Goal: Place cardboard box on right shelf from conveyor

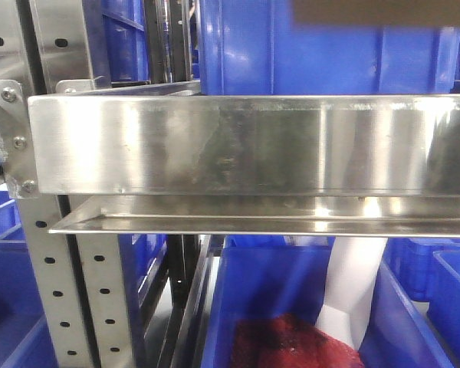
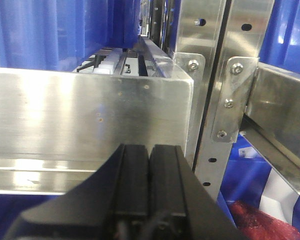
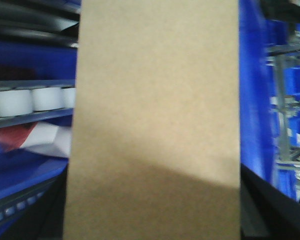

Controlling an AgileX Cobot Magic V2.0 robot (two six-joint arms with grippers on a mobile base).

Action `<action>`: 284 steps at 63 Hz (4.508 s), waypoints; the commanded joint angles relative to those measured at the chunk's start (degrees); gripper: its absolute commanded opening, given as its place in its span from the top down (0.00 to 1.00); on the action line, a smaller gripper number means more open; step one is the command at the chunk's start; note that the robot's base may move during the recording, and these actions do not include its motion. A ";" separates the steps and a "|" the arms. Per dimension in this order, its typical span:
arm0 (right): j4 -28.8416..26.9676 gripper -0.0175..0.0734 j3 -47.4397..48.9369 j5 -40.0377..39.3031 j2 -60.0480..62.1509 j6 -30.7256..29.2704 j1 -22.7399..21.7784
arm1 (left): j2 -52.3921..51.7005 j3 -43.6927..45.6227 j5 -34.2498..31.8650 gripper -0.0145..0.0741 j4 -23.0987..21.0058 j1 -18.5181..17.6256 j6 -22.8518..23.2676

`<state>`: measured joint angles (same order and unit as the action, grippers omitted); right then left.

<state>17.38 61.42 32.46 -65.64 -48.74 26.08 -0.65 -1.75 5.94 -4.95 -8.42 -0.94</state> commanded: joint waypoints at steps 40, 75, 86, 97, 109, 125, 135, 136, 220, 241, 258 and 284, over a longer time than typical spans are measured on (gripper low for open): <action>-0.68 0.09 2.35 -12.16 -9.03 1.61 -0.51 | -0.72 0.16 -5.18 0.97 -0.27 -0.24 0.29; -11.78 0.11 2.35 -12.72 -4.29 6.76 -0.40 | -0.72 0.16 -5.18 0.97 -0.27 -0.24 0.29; -19.05 0.11 2.35 -12.67 -1.75 7.72 0.83 | -0.72 0.16 -5.18 0.97 -0.27 -0.24 0.29; -20.39 0.11 2.25 -12.61 1.28 23.76 1.24 | -0.72 0.16 -5.18 0.97 -0.27 -0.24 0.29; -13.06 0.22 -0.47 -14.70 5.25 51.29 1.24 | -0.72 0.16 -5.18 0.97 -0.27 -0.24 0.29; -2.38 0.67 -9.80 -23.12 12.27 76.58 1.04 | -0.72 0.16 -5.18 0.97 -0.27 -0.24 0.29; -1.64 0.75 -12.57 -26.03 14.52 76.80 1.04 | -0.72 0.16 -5.18 0.97 -0.27 -0.24 0.29; -1.64 0.75 -12.63 -25.93 14.60 76.80 1.04 | -0.72 0.16 -5.18 0.97 -0.27 -0.24 0.29; -16.83 0.75 -41.93 -26.00 47.13 51.66 -22.93 | -0.72 0.16 -5.18 0.97 -0.27 -0.24 0.29; -16.78 0.75 -55.35 -27.28 63.68 51.60 -32.28 | -0.72 0.16 -5.18 0.97 -0.27 -0.24 0.29; -16.78 0.75 -62.78 -33.74 67.13 51.60 -32.28 | -0.72 0.16 -5.18 0.97 -0.27 -0.24 0.29; -16.78 0.75 -62.79 -32.00 67.06 51.60 -32.28 | -0.72 0.16 -5.18 0.97 -0.27 -0.24 0.29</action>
<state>0.52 -1.60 4.98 0.60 3.48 -6.01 -0.65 -1.75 5.94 -4.95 -8.42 -0.94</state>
